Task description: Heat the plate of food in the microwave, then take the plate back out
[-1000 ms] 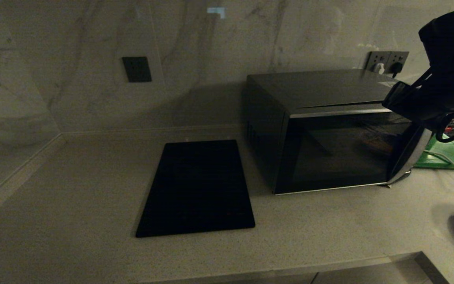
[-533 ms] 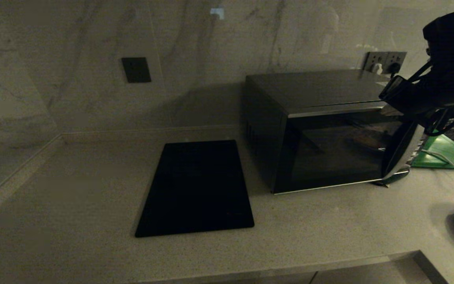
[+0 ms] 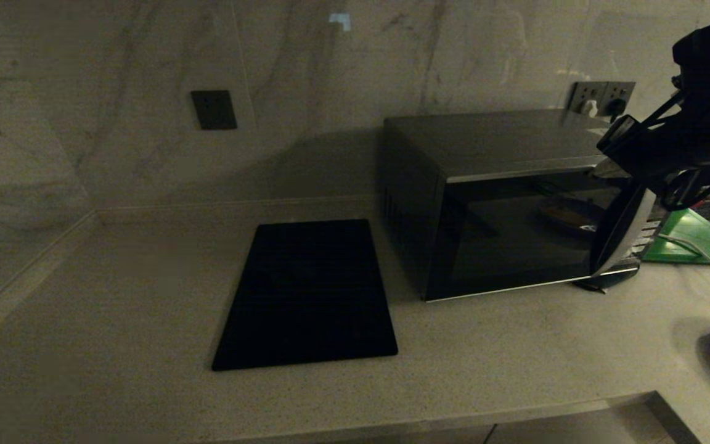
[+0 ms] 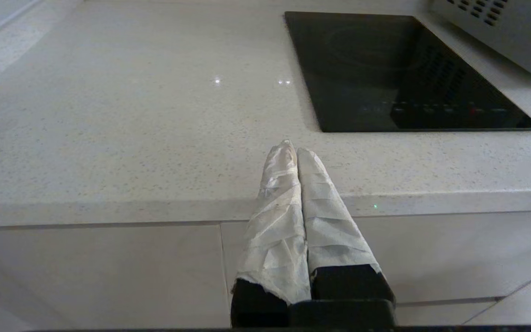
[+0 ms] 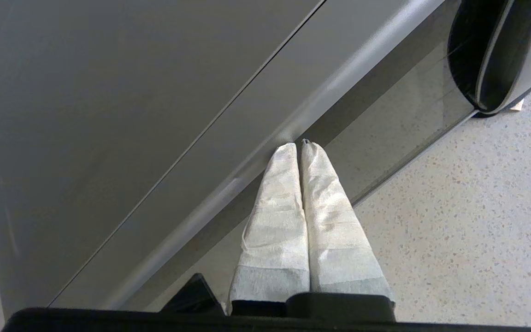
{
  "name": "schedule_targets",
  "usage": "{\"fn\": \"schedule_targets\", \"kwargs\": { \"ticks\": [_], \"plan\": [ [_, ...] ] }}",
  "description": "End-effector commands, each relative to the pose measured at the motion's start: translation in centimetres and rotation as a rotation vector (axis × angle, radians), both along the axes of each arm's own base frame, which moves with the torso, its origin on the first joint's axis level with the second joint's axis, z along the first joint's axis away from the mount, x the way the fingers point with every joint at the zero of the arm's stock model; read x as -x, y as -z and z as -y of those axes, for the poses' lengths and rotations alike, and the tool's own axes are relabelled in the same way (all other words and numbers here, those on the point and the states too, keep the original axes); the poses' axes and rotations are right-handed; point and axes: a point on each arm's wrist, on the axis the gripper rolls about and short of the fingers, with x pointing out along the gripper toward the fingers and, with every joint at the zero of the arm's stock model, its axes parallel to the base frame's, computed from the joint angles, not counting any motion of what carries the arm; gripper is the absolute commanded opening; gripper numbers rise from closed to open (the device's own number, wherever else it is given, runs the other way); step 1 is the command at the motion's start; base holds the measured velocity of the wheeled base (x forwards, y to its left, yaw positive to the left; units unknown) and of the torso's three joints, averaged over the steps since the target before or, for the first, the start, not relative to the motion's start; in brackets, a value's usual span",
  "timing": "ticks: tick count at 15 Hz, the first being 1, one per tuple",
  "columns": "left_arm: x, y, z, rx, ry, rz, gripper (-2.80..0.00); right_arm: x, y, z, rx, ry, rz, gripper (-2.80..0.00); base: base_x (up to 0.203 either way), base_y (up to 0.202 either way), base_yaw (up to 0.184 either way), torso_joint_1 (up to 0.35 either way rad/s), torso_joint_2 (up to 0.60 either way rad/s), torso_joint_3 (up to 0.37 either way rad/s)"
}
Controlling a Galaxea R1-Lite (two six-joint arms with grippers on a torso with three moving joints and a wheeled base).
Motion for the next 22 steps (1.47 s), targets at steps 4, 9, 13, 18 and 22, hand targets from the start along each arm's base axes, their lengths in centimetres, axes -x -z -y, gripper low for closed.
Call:
{"fn": "schedule_targets", "kwargs": {
  "ticks": [4,9,13,18,22],
  "plan": [
    [0.0,0.0,0.0,0.001,-0.001,0.0,-2.8,4.9,-1.4,-0.6,-0.007,-0.042,0.005,-2.8,0.0,0.0,0.0,0.0,0.0,0.0],
    [0.0,0.0,0.0,0.001,-0.001,0.001,-2.8,9.0,-0.6,-6.8,0.02,-0.297,-0.095,-2.8,0.0,0.0,0.0,0.0,0.0,0.0],
    [0.0,0.0,0.0,0.001,-0.001,-0.001,-2.8,9.8,0.0,-10.6,0.033,-0.418,-0.127,-2.8,0.0,0.0,0.0,0.0,0.0,0.0],
    [0.0,0.0,0.0,0.001,-0.001,-0.001,-2.8,8.1,0.9,-13.4,0.081,-0.431,-0.136,-2.8,0.0,0.0,0.0,0.0,0.0,0.0],
    [0.0,0.0,0.0,0.001,-0.001,0.001,-2.8,6.8,1.1,-15.1,0.086,-0.449,-0.125,-2.8,0.0,0.0,0.0,0.0,0.0,0.0]
  ]
}}
